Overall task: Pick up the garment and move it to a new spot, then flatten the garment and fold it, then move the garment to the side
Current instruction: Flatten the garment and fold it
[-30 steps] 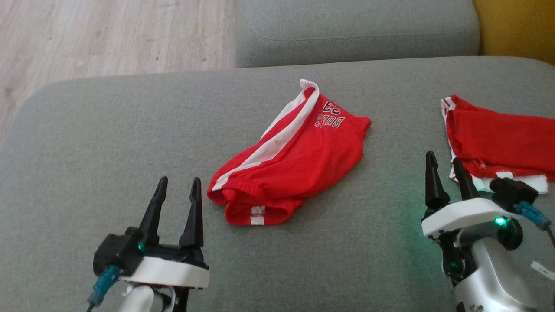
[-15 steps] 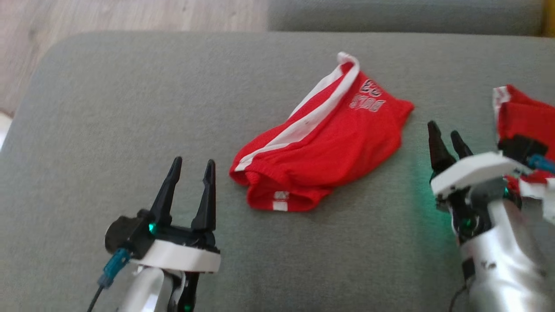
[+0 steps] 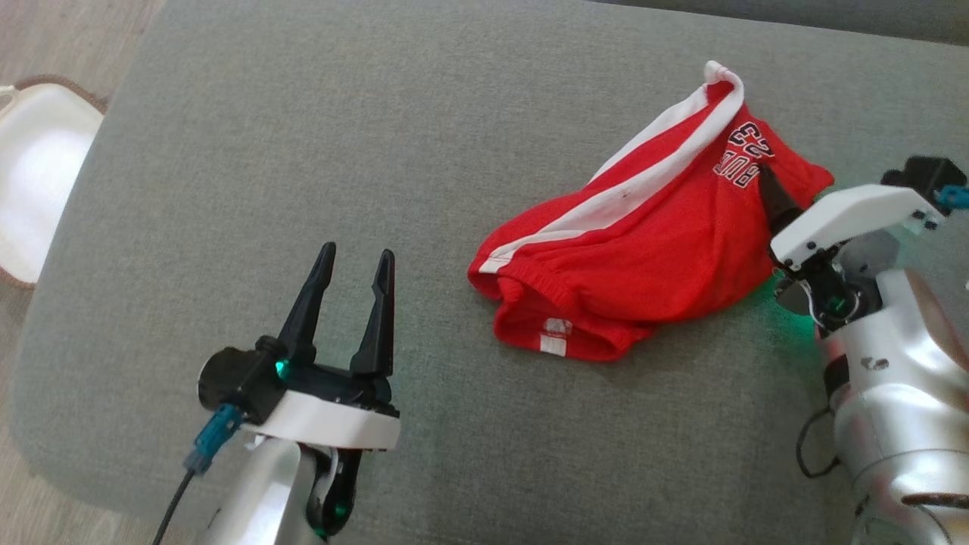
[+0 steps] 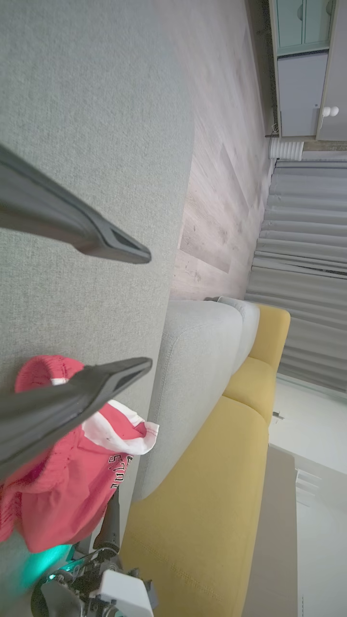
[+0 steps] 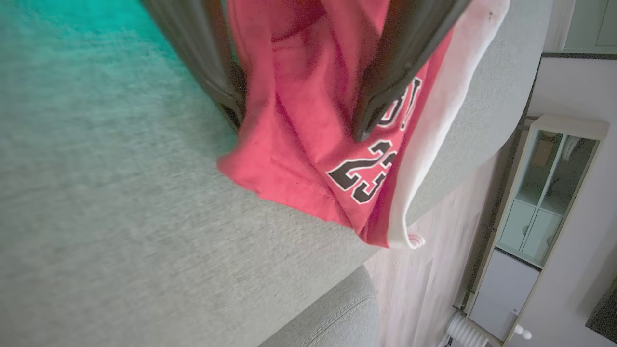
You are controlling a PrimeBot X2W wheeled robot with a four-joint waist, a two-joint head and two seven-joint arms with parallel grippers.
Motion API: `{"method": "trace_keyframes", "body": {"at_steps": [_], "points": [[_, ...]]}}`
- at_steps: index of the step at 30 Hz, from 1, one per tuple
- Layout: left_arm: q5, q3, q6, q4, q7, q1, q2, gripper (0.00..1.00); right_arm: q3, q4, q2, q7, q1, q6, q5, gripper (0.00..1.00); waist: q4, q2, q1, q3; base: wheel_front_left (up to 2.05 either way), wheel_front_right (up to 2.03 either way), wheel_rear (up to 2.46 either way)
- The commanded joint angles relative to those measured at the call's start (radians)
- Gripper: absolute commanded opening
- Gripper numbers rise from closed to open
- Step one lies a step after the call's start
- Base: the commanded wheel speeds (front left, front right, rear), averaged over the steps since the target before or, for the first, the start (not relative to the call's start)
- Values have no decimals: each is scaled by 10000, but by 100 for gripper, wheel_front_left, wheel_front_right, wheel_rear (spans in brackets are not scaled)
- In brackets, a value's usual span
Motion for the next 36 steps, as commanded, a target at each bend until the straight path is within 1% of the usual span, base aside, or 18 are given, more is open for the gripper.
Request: {"method": "trace_keyframes", "body": {"at_steps": [1,8,16,17,18,21,25,30,36], "points": [[74,240,-44,-263,-64,-323,30,100,275,130,218,214,-99,-9,-104,100,96,0,-1,62,0,0,0],[74,169,-56,-256,-64,-363,-6,100,487,787,169,741,-602,-9,-270,100,245,0,-1,164,0,0,0],[-49,-21,-59,-238,-65,-500,-24,100,580,1288,128,894,-1065,-9,-317,100,379,0,-1,320,0,0,0],[-63,-35,-59,-231,-65,-510,-25,100,631,1329,129,907,-1098,-9,-338,64,385,0,-1,330,0,0,0],[-73,-42,-60,-221,-65,-518,-26,100,685,1341,132,895,-1123,-9,-340,0,387,0,-1,339,0,0,0],[-95,-13,-60,-194,-65,-525,-28,100,835,1247,149,659,-1149,-9,-287,0,352,0,-1,338,0,0,0],[-128,20,-60,-130,-65,-492,-29,100,876,956,185,57,-1141,-9,9,0,170,0,-1,225,0,0,0],[-150,-6,-60,-74,-65,-427,-30,100,566,586,189,-1065,-868,-9,437,0,-185,0,-1,-124,0,0,0],[-120,87,-61,-25,-65,-168,-31,100,-4,328,225,-2177,-68,-9,766,0,-727,0,-1,-704,0,0,0]]}}
